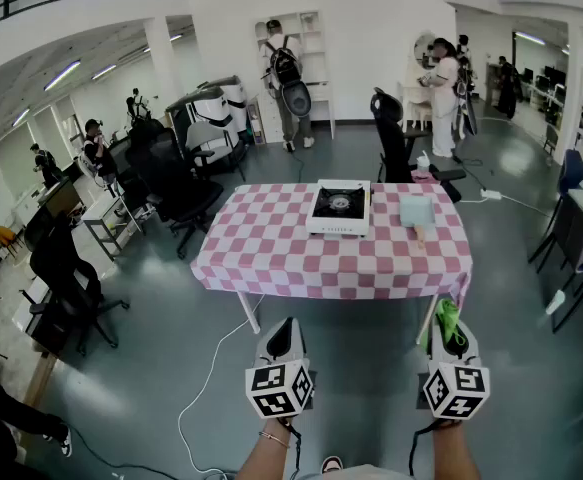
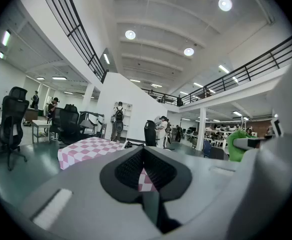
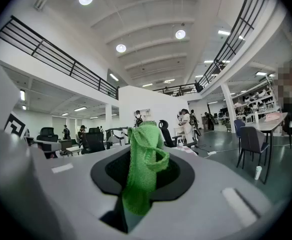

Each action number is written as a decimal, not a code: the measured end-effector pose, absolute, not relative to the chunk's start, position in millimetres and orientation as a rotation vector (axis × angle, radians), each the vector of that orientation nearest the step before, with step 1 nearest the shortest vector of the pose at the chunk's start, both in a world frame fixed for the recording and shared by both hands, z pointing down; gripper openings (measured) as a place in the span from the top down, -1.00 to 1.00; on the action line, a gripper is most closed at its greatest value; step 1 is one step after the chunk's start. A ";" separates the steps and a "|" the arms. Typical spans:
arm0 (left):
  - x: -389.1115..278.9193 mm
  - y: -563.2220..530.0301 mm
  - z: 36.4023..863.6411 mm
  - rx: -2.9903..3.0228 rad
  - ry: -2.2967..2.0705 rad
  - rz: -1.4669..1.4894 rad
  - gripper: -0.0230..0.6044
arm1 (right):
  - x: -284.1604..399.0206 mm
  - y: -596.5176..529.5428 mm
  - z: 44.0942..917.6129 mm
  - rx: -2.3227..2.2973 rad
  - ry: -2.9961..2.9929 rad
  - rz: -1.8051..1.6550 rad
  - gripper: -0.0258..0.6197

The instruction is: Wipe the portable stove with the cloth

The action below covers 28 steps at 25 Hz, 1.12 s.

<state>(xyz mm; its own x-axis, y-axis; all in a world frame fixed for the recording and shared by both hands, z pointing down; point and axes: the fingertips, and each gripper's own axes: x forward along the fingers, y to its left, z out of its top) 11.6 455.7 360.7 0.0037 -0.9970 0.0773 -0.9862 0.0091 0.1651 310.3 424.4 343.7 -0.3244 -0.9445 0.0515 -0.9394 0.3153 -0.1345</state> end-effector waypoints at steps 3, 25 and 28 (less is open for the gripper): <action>12.7 456.5 360.9 2.096 -2.099 -0.091 0.93 | 310.5 425.8 342.6 -1.806 2.521 -0.209 0.63; -32.8 446.9 377.7 2.104 -2.056 -0.086 0.93 | 289.5 424.0 362.6 -1.876 2.417 -0.322 0.63; -37.9 440.9 384.9 2.094 -2.038 -0.067 0.93 | 290.2 420.1 370.0 -1.912 2.410 -0.354 0.63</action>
<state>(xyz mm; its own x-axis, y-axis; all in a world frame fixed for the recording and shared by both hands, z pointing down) -37.9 440.9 384.9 0.0378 -0.9922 0.1187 -0.9822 -0.0150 0.1873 290.2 420.1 370.0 -0.2369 -0.9657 0.1059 -0.9553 0.2118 -0.2062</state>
